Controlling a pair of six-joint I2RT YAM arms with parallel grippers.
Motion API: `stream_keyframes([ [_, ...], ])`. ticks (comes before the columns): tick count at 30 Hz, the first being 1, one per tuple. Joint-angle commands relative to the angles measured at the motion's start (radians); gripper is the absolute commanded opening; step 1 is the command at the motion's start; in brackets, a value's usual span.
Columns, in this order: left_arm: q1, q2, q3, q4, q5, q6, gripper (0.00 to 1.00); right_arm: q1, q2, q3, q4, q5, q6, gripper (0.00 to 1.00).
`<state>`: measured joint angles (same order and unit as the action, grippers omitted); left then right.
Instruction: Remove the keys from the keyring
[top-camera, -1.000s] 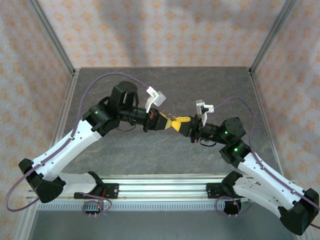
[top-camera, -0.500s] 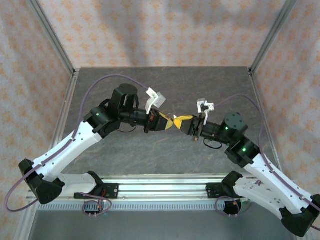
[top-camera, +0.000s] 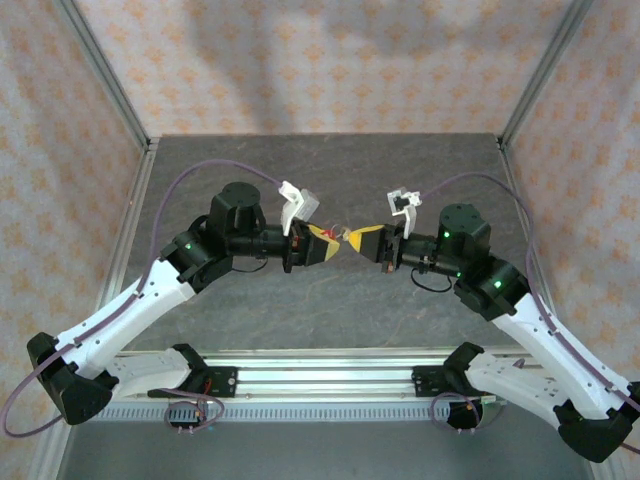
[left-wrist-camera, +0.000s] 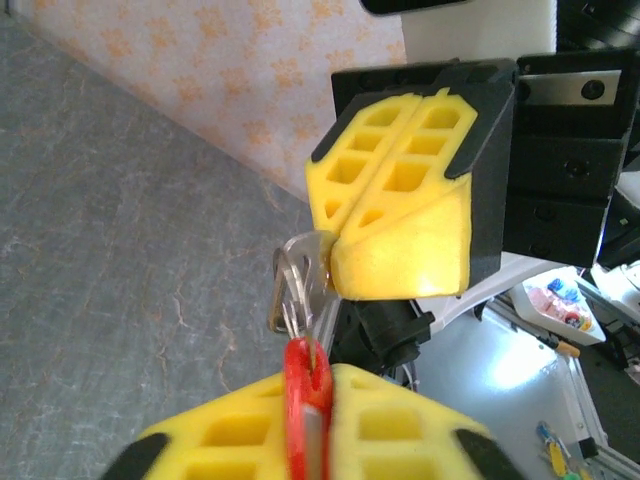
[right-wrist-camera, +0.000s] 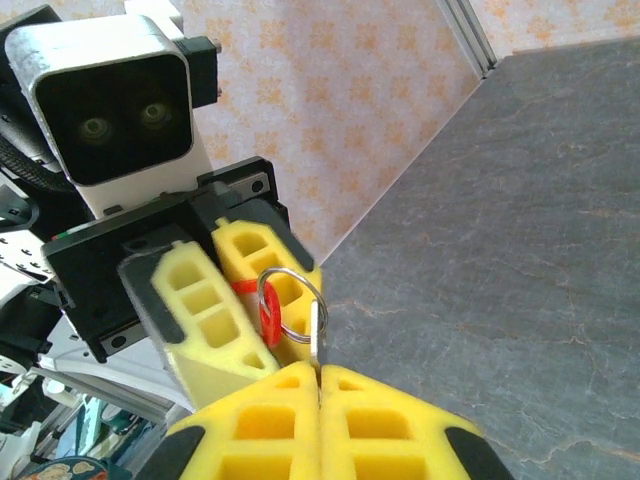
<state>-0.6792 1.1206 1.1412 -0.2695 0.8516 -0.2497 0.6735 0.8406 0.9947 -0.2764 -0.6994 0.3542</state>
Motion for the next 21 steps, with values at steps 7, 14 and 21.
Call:
stream_keyframes([
  [7, 0.018, -0.063, -0.052, 0.119, -0.057, -0.008, 0.40, 0.011, -0.011, 0.027, 0.059, -0.022, 0.084, 0.00],
  [14, 0.018, -0.110, -0.178, 0.336, -0.065, -0.083, 0.47, 0.012, -0.011, 0.053, 0.039, -0.028, 0.091, 0.00],
  [21, -0.010, -0.180, -0.319, 0.573, -0.114, -0.090, 0.54, 0.012, -0.013, 0.050, 0.090, -0.026, 0.144, 0.00],
])
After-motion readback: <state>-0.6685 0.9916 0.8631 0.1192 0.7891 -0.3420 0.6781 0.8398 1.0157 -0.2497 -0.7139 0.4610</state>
